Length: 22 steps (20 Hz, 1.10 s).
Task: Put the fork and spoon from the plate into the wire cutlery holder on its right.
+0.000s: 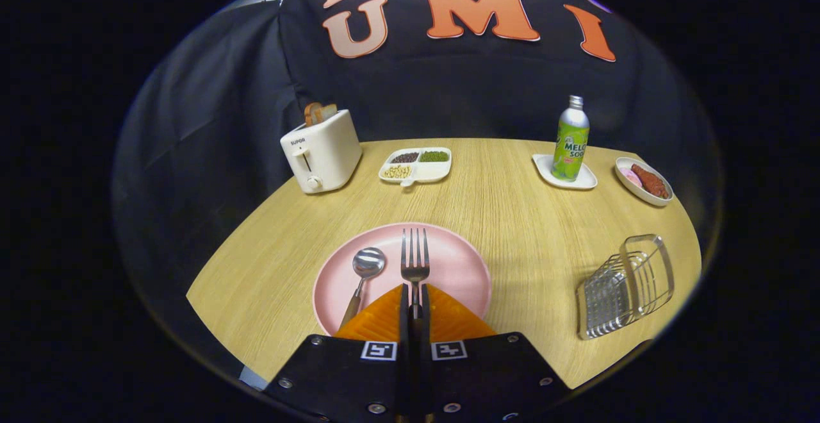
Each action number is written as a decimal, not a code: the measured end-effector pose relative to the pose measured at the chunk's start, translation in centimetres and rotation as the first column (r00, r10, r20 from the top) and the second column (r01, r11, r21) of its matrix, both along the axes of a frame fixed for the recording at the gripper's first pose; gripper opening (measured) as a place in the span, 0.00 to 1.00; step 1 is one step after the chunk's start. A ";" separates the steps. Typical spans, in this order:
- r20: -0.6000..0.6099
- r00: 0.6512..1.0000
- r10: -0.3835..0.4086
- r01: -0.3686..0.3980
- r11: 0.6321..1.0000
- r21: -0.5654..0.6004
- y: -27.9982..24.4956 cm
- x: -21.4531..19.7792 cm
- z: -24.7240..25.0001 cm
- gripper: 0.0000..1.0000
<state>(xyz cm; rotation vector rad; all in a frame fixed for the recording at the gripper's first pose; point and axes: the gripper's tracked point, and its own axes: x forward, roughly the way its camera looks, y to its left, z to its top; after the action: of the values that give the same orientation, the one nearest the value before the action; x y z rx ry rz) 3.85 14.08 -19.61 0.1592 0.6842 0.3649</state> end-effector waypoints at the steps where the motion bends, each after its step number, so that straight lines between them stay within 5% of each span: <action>1: 0.009 1.000 -0.012 0.012 1.000 -0.012 -1.5 0.3 1.0 0.05; 6: 0.007 0.997 -0.082 0.082 0.991 -0.104 -9.7 1.3 3.8 0.05; 14: -0.126 0.973 -0.195 0.170 0.967 -0.191 -20.4 1.0 1.6 0.05; 22: -0.226 0.966 -0.127 0.086 0.979 -0.184 -20.8 -1.4 0.2 0.05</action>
<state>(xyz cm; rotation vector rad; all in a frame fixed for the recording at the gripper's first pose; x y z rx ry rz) 2.48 -6.76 -19.45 0.0747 0.9353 0.1825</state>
